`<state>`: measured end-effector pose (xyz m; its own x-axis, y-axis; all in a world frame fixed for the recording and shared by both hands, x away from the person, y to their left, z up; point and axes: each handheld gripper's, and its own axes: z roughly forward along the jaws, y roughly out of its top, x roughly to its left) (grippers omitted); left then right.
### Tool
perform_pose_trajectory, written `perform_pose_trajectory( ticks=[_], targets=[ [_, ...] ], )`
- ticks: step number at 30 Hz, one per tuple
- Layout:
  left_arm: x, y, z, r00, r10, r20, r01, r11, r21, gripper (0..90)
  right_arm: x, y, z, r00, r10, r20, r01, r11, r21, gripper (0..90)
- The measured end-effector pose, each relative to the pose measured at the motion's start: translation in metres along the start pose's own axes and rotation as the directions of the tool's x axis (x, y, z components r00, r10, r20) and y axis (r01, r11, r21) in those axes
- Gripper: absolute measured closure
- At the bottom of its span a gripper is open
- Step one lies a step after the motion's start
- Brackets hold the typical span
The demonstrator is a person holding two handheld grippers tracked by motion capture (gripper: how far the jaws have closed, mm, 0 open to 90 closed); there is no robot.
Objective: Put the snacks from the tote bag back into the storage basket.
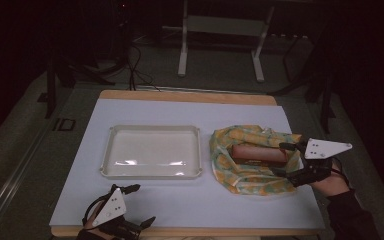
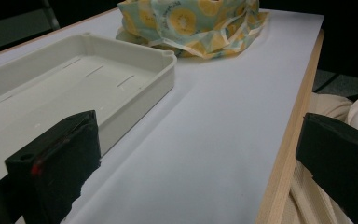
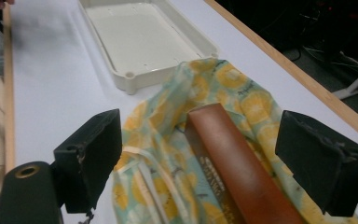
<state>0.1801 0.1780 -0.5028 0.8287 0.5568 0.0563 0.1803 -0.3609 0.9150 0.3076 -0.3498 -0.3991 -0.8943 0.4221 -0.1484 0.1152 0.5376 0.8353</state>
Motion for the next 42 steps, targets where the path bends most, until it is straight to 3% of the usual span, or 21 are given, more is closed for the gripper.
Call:
perform_pose_trajectory(
  ticks=[15,17,20,24,29,37,42],
  targets=[
    [0.0,0.0,0.0,1.0,0.005,0.001,-0.005,1.0,0.001,0.2,-0.032,0.004,0.014,1.0,0.002,-0.007,-0.001,0.997,0.077,16.6],
    [0.0,0.0,0.0,1.0,0.005,0.001,-0.005,1.0,0.003,0.2,-0.036,0.003,0.016,1.0,-0.001,0.0,0.001,0.995,0.1,16.8],
    [0.0,0.0,0.001,1.0,0.006,0.0,-0.006,1.0,0.005,0.2,-0.04,0.001,0.019,0.9988,-0.043,0.025,0.039,0.989,0.14,21.4],
    [0.0,0.0,0.001,1.0,0.006,-0.002,-0.006,1.0,0.008,0.2,-0.046,-0.003,0.026,0.999,-0.042,0.015,0.039,0.982,0.185,22.1],
    [0.0,-0.001,0.001,1.0,0.004,-0.001,-0.004,1.0,0.005,0.2,-0.051,-0.01,0.035,0.9981,-0.06,-0.015,0.062,0.964,0.26,22.8],
    [0.0,-0.001,0.001,1.0,0.003,-0.003,-0.003,1.0,0.008,0.1,-0.062,-0.022,0.048,0.9978,-0.05,-0.044,0.063,0.934,0.353,25.0],
    [0.001,-0.001,0.001,1.0,-0.001,-0.004,0.001,1.0,0.009,0.2,-0.067,-0.03,0.056,0.9972,-0.056,-0.049,0.072,0.894,0.442,24.9]
  ],
)
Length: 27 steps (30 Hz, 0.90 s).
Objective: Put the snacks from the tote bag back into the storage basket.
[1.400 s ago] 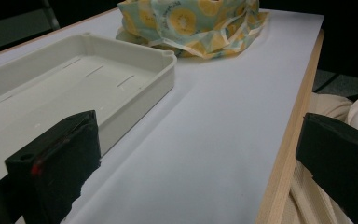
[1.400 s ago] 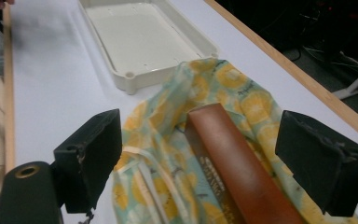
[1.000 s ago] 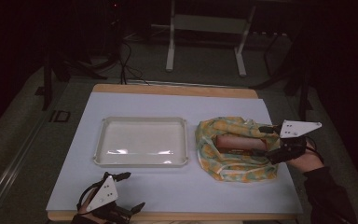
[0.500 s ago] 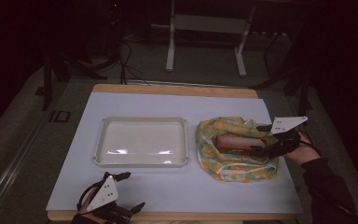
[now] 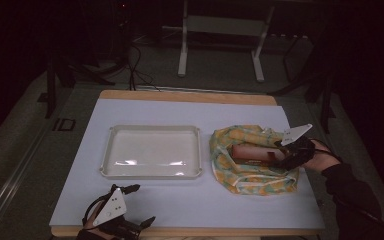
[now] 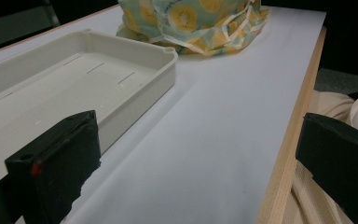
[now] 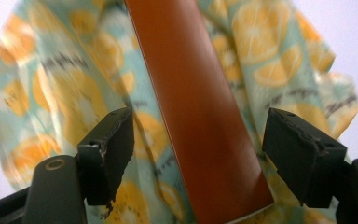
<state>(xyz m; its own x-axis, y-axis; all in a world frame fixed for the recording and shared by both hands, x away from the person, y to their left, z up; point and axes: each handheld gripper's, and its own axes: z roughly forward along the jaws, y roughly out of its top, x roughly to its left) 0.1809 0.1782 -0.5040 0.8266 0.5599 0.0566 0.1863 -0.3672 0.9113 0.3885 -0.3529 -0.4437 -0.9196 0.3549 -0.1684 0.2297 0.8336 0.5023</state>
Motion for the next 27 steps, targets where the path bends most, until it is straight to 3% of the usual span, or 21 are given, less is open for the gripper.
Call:
perform_pose_trajectory(
  ticks=[11,14,18,25,27],
  targets=[
    [0.001,0.0,0.001,1.0,-0.005,-0.004,0.005,1.0,0.003,0.2,-0.009,-0.002,0.017,0.999,-0.042,0.011,0.041,0.991,0.128,24.9],
    [0.001,0.0,0.001,1.0,-0.007,-0.004,0.007,1.0,0.004,0.1,-0.012,0.0,0.02,0.9982,-0.061,-0.001,0.06,0.984,0.168,24.9],
    [0.0,0.0,0.002,1.0,-0.005,-0.003,0.005,1.0,0.007,0.2,-0.013,0.003,0.026,0.9965,-0.083,-0.011,0.083,0.967,0.24,25.0],
    [0.0,0.0,0.002,1.0,-0.003,-0.003,0.003,1.0,0.009,0.1,-0.015,0.005,0.031,0.9947,-0.094,-0.043,0.102,0.957,0.271,31.7],
    [0.0,0.0,0.002,1.0,-0.003,-0.001,0.003,1.0,0.008,0.1,-0.014,0.005,0.034,0.9923,-0.114,-0.047,0.123,0.948,0.292,33.9]
  ],
)
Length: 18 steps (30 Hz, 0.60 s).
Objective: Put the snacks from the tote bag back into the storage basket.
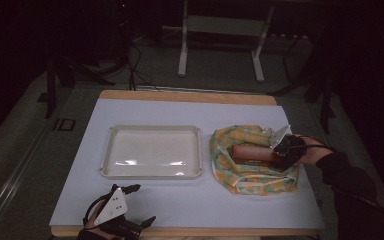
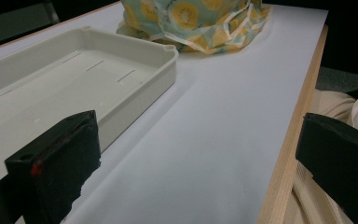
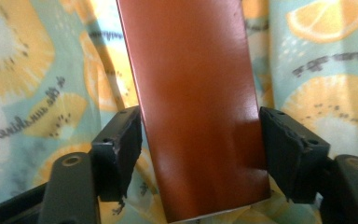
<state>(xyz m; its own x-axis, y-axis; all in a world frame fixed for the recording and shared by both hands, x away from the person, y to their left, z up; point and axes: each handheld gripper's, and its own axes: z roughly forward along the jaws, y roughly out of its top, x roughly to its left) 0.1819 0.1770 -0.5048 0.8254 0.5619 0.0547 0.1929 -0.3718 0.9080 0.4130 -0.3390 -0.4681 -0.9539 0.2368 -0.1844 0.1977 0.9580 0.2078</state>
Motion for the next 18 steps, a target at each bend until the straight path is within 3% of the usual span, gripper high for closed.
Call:
perform_pose_trajectory(
  ticks=[4,9,18],
  targets=[
    [0.0,0.0,0.0,1.0,0.001,0.001,-0.001,1.0,0.0,0.1,0.001,0.001,0.002,0.9993,-0.024,-0.027,0.024,1.0,0.003,38.7],
    [0.0,0.0,0.0,1.0,0.001,0.003,-0.001,1.0,-0.002,0.1,0.001,-0.001,-0.004,0.9967,-0.035,-0.073,0.033,0.999,-0.03,42.0],
    [-0.001,0.0,0.0,1.0,0.006,0.008,-0.006,1.0,0.0,0.1,0.001,-0.001,-0.015,0.9964,-0.036,-0.076,0.032,0.998,-0.062,42.5]
  ],
)
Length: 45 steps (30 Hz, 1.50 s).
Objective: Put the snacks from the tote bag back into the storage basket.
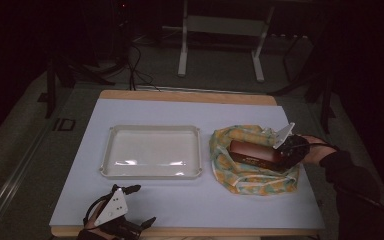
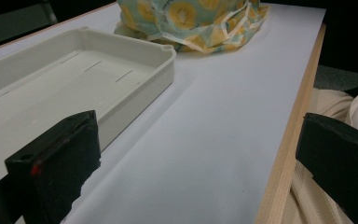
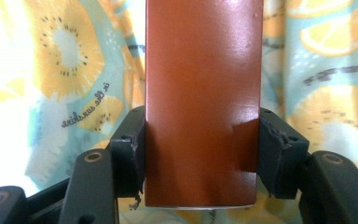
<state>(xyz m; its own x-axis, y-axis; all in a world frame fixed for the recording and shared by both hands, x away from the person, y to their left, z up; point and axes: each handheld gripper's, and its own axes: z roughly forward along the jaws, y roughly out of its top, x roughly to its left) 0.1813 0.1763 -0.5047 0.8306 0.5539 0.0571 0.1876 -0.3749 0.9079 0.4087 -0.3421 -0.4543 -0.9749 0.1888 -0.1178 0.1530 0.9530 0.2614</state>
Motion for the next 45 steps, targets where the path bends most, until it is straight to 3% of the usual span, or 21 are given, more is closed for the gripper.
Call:
perform_pose_trajectory(
  ticks=[17,26,45],
  targets=[
    [0.0,0.0,-0.001,1.0,0.003,-0.005,-0.003,1.0,-0.006,0.2,0.004,0.009,-0.033,0.9992,-0.008,0.04,0.01,0.999,-0.038,42.7],
    [-0.001,0.001,-0.001,1.0,0.006,-0.005,-0.006,0.9999,-0.009,0.2,0.004,0.016,-0.051,0.9984,-0.014,0.055,0.016,1.0,-0.024,42.7],
    [-0.001,0.001,-0.001,1.0,0.008,-0.004,-0.008,0.9999,-0.007,0.2,0.001,0.05,-0.081,0.9933,-0.061,0.098,0.066,0.997,-0.048,42.7]
  ],
)
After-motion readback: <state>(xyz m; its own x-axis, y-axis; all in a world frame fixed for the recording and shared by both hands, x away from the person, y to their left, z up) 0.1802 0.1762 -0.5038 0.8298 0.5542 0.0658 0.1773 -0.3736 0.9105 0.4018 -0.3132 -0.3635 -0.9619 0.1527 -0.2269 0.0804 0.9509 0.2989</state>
